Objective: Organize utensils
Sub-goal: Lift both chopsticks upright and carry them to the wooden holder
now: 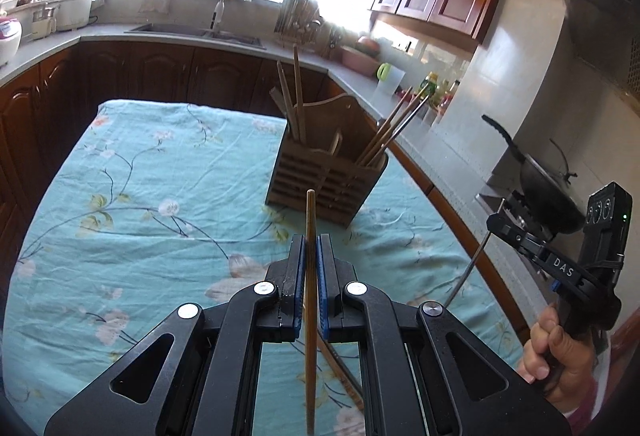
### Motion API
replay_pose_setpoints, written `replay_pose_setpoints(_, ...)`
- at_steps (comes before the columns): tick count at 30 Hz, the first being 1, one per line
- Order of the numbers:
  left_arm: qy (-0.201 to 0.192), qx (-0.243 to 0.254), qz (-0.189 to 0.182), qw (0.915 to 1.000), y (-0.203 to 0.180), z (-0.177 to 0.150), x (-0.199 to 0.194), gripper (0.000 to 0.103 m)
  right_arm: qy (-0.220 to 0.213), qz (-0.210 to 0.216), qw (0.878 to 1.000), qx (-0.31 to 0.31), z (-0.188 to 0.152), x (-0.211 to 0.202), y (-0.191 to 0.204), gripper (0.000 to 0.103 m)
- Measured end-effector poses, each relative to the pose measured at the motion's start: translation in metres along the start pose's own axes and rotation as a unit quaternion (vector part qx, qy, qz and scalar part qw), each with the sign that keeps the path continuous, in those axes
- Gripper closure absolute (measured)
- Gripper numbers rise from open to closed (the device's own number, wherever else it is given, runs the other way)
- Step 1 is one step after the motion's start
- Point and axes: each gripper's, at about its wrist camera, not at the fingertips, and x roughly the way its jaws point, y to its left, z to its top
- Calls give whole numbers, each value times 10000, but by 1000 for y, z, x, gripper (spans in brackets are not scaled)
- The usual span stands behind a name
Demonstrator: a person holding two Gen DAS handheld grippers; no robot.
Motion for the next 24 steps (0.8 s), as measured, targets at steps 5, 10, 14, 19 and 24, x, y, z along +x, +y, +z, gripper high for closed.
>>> replay_pose_setpoints(5,-146,-18,11,9999,0,6,-9,99,-157,21,9999,18,7,-9,0,99)
replay_pose_setpoints(10,-284,-28,22,9996,0,11,-15,99,-251,23,9997,33,12,-11,0,99)
replay_pose_setpoints(14,-355,-65,30,9993,2,14,-15,99,-299,24,9995,19,15,-12,1,99)
replay_pose_setpoints(19,-463,-94,9,9989,1,20,-17,99,-386,9,9993,20,19,-12,1,99)
replay_pose_setpoints(24,-596,-68,-21,9982,-4,32,-17,99,-496,-18,9988,49,26,-9,-1,99)
